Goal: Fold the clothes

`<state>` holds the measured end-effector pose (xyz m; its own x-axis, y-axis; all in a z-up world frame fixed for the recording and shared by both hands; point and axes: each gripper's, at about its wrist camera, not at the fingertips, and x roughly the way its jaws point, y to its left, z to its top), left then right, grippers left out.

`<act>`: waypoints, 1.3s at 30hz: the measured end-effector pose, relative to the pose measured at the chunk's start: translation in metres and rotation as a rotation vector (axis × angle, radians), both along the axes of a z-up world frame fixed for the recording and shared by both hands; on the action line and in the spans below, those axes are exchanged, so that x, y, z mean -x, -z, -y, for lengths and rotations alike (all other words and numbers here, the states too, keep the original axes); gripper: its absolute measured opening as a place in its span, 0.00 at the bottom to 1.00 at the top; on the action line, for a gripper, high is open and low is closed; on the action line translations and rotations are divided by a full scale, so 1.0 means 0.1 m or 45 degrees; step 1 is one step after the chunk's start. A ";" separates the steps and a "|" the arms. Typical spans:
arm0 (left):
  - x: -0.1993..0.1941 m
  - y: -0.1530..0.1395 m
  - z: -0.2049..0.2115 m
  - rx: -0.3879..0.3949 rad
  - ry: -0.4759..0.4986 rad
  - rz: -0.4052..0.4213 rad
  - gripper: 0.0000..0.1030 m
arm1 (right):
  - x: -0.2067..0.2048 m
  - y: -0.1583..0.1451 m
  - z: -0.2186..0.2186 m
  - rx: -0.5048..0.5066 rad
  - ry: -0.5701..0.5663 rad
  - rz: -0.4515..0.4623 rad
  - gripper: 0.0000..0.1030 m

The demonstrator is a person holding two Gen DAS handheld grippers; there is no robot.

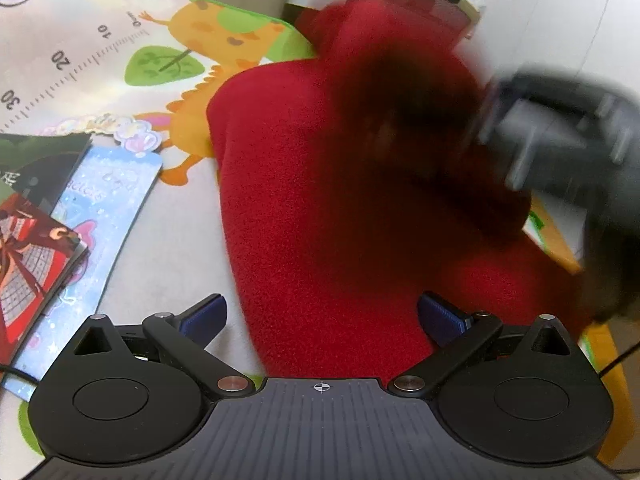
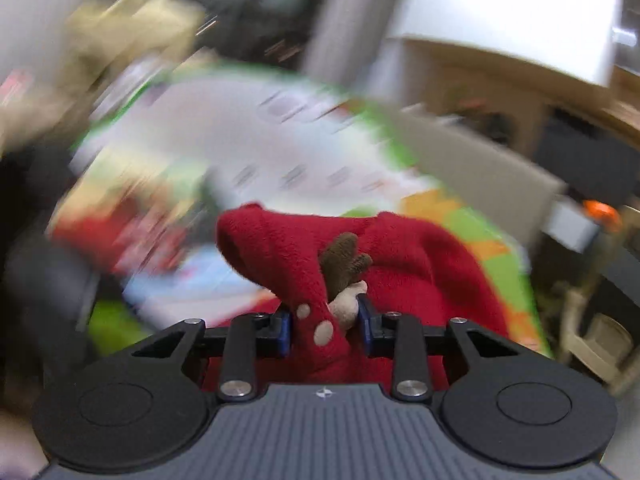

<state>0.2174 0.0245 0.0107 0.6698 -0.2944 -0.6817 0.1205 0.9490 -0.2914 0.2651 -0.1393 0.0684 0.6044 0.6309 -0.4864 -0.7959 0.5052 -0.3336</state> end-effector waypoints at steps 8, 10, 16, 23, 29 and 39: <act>0.29 -0.37 -0.70 0.182 0.072 0.035 1.00 | 0.12 0.28 -0.01 0.111 -0.095 -0.008 0.40; 0.16 -0.64 -0.76 0.317 0.080 0.152 1.00 | 0.14 0.29 0.00 0.113 -0.095 0.003 0.42; -0.89 -0.83 -0.41 0.618 0.263 0.160 1.00 | 0.20 0.24 0.07 0.091 -0.083 0.000 0.60; -1.53 -0.12 -0.48 0.809 0.059 -0.022 1.00 | 0.14 -0.29 0.77 -0.243 -0.041 -0.180 0.89; -1.52 -0.23 -0.44 0.732 0.070 0.002 1.00 | -0.37 0.03 0.63 -0.187 0.263 -0.173 0.89; -0.73 -0.29 -0.50 0.537 0.120 0.139 1.00 | -0.68 -0.13 1.12 -0.362 0.350 -0.246 1.00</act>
<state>0.2906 0.0749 0.0396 0.6882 -0.5947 -0.4156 0.2523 0.7332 -0.6314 0.3326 -0.2514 0.0815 0.6837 0.5842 -0.4373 -0.6529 0.7574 -0.0090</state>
